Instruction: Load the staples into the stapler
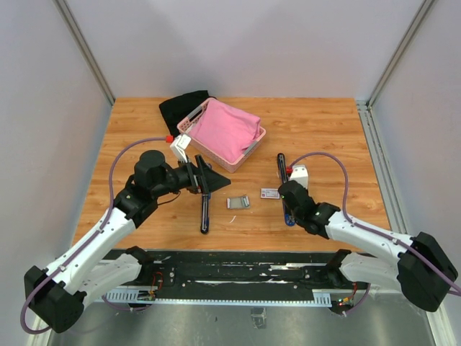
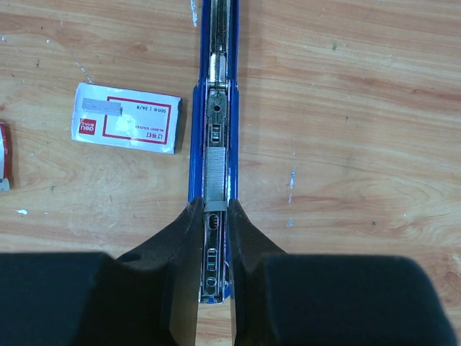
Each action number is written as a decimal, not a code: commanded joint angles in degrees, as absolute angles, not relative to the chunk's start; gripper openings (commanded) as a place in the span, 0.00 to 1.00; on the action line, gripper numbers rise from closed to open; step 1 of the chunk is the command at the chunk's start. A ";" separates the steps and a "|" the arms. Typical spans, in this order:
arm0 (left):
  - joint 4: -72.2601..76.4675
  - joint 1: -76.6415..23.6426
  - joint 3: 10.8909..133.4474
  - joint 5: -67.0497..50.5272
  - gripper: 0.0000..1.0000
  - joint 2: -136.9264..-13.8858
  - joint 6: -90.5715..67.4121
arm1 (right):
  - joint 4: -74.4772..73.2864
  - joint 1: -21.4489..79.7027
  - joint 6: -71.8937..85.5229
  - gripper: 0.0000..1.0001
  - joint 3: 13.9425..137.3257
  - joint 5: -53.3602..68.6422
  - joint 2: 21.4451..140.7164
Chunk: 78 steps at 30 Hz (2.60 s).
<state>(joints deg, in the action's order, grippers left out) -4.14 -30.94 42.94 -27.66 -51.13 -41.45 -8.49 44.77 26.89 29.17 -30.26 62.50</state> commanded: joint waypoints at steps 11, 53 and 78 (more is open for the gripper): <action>-4.65 -30.80 42.02 -27.43 0.91 -49.75 -41.82 | -11.34 45.68 30.59 0.09 28.13 -32.92 59.40; -3.95 -30.85 40.78 -27.03 0.91 -48.39 -42.80 | -9.23 45.69 30.15 0.09 30.13 -30.31 62.10; -4.00 -30.85 40.73 -27.55 0.91 -48.20 -42.86 | -9.38 45.69 33.56 0.10 24.93 -30.67 61.49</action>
<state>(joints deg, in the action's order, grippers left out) -5.26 -30.94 41.23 -27.46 -49.21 -42.72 -7.20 44.77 31.48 27.31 -30.24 61.76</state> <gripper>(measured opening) 0.907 0.173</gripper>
